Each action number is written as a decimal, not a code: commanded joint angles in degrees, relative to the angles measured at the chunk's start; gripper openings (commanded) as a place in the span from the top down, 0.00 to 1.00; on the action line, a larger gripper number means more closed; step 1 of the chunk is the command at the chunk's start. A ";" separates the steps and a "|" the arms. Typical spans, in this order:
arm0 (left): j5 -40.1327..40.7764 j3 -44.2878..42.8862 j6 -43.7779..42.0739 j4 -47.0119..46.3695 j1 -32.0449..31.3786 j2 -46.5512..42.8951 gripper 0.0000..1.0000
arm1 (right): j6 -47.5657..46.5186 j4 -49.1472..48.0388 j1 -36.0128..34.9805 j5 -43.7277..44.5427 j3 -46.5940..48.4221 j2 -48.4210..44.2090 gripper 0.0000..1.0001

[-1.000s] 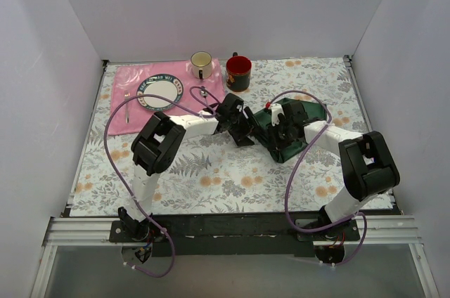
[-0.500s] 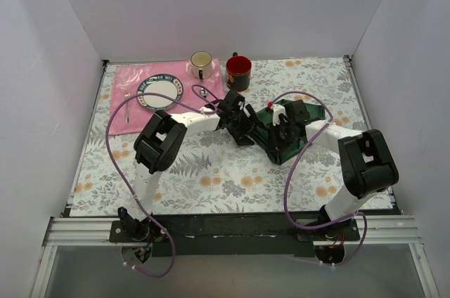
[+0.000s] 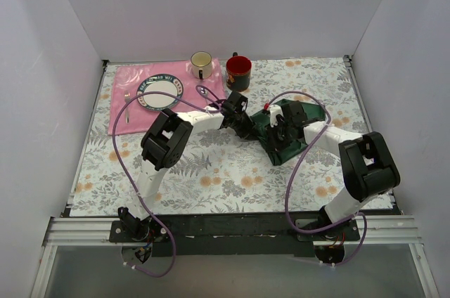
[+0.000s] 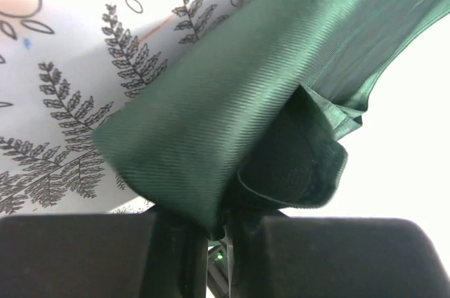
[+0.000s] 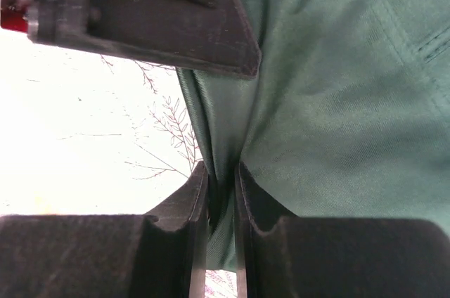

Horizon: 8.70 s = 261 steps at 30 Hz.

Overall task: Fold the napkin, place the utensils inside, and roll it up
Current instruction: Roll the napkin with the utensil

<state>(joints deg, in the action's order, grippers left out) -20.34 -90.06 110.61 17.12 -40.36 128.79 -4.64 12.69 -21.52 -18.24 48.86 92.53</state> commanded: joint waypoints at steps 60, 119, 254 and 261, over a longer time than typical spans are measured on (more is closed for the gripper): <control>0.22 2.26 -8.90 10.30 1.95 -2.49 0.72 | 7.72 -0.47 -20.33 28.99 1.94 3.80 0.99; 7.05 -2.65 1.27 14.85 2.13 -2.76 0.24 | 4.82 -0.03 13.17 -24.83 4.93 18.83 0.99; -2.69 10.52 -5.23 0.54 -0.42 -5.92 0.92 | 14.66 -1.08 -26.65 45.75 8.53 5.29 0.44; -3.48 9.64 -5.14 0.54 -0.42 -5.66 0.91 | 15.63 -2.49 -25.68 44.35 5.46 6.43 0.44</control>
<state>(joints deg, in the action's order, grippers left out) -25.10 -79.31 106.34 15.05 -39.05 122.50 10.15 13.26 -48.25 27.22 55.81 97.62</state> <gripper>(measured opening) 0.085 0.564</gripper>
